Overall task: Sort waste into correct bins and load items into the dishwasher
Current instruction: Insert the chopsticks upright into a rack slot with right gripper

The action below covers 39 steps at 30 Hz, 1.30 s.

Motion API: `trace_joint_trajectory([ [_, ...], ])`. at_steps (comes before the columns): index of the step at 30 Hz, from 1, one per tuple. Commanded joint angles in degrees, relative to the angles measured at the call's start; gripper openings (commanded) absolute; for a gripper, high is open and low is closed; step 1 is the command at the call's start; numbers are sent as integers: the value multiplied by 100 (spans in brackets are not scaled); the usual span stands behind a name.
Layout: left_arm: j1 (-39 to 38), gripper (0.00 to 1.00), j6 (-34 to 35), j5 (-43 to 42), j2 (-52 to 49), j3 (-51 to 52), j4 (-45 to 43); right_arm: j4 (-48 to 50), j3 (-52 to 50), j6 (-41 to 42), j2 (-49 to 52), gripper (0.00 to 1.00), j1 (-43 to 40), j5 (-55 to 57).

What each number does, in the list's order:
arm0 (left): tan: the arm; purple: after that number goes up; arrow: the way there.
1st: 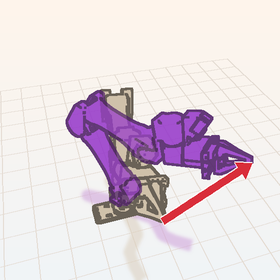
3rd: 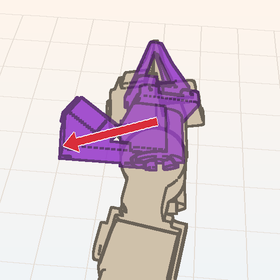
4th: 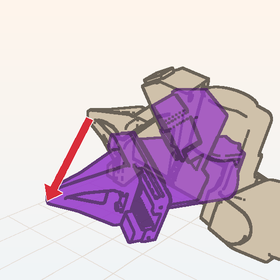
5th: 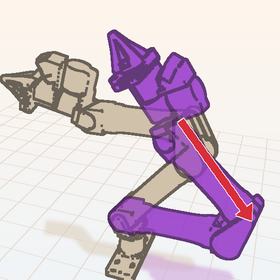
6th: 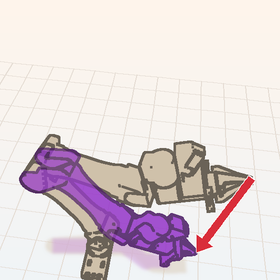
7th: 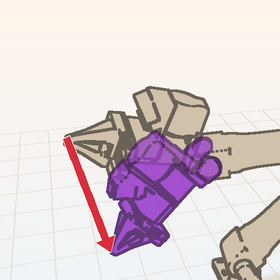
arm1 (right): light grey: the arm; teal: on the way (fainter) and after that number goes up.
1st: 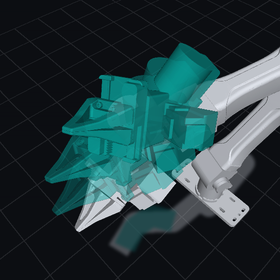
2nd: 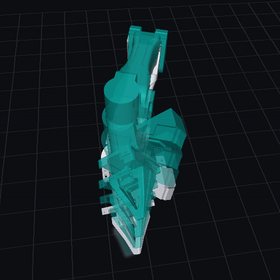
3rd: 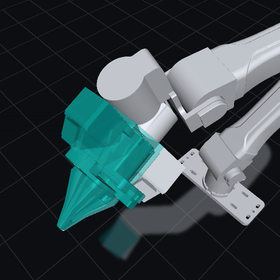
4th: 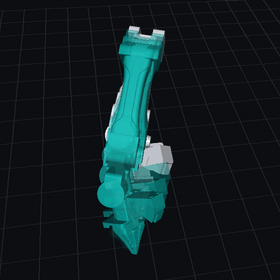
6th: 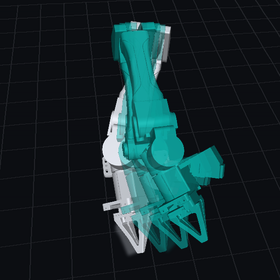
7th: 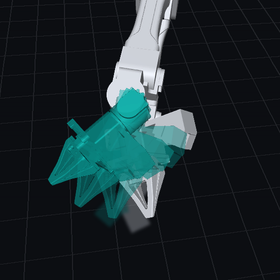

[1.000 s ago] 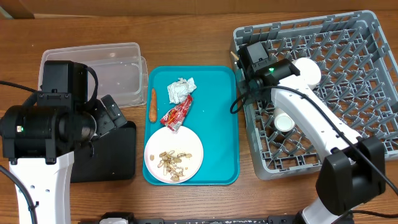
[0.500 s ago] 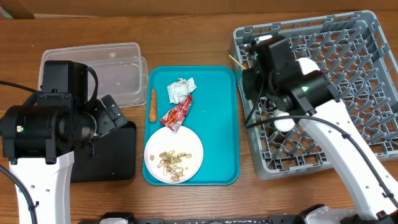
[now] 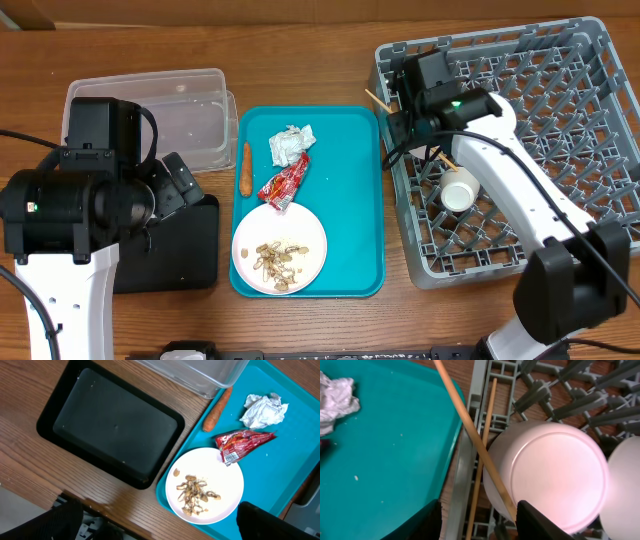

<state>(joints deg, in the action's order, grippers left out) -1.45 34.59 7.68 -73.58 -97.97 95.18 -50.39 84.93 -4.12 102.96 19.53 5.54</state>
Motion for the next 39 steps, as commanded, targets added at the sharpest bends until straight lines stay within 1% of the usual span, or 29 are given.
trace_joint_trajectory([
  [1, 31, 100, 28, 61, -26, -66, 2, 225, 4, -354, 63, 51, -11, 83],
  [6, 31, 100, 28, 61, -24, -66, 2, 501, 4, -645, 175, 50, -26, 85],
  [11, 31, 100, 28, 61, -24, -66, 0, 636, 4, -662, 323, 50, -101, 76],
  [15, 31, 100, 28, 61, -26, -66, 2, 654, 4, -662, 433, 47, -107, -192],
  [17, 31, 100, 28, 61, -26, -66, 2, 704, 4, -656, 455, 43, -107, -404],
  [19, 31, 100, 28, 61, -24, -66, 2, 789, 4, -487, 455, 41, -107, -461],
  [23, 31, 100, 28, 61, -24, -66, 2, 931, 4, -101, 455, 33, -149, -437],
  [25, 31, 100, 28, 61, -26, -66, 2, 986, 4, 280, 455, 29, -203, -420],
  [27, 31, 100, 28, 61, -24, -66, 2, 1029, 4, 673, 455, 27, -289, -426],
  [29, 31, 100, 28, 61, -26, -66, 2, 1058, 4, 905, 455, 28, -358, -490],
  [30, 31, 100, 28, 61, -24, -66, 2, 1084, 4, 907, 455, 33, -387, -621],
  [31, 31, 100, 28, 61, -26, -66, 2, 1104, 4, 887, 455, 35, -396, -697],
  [34, 31, 100, 28, 61, -24, -66, 2, 1115, 4, 881, 455, 36, -413, -772],
  [35, 31, 100, 28, 63, -24, -66, 2, 1097, 4, 837, 455, 40, -413, -892],
  [39, 31, 100, 28, 61, -26, -66, 2, 946, 2, 516, 455, 42, -413, -1078],
])
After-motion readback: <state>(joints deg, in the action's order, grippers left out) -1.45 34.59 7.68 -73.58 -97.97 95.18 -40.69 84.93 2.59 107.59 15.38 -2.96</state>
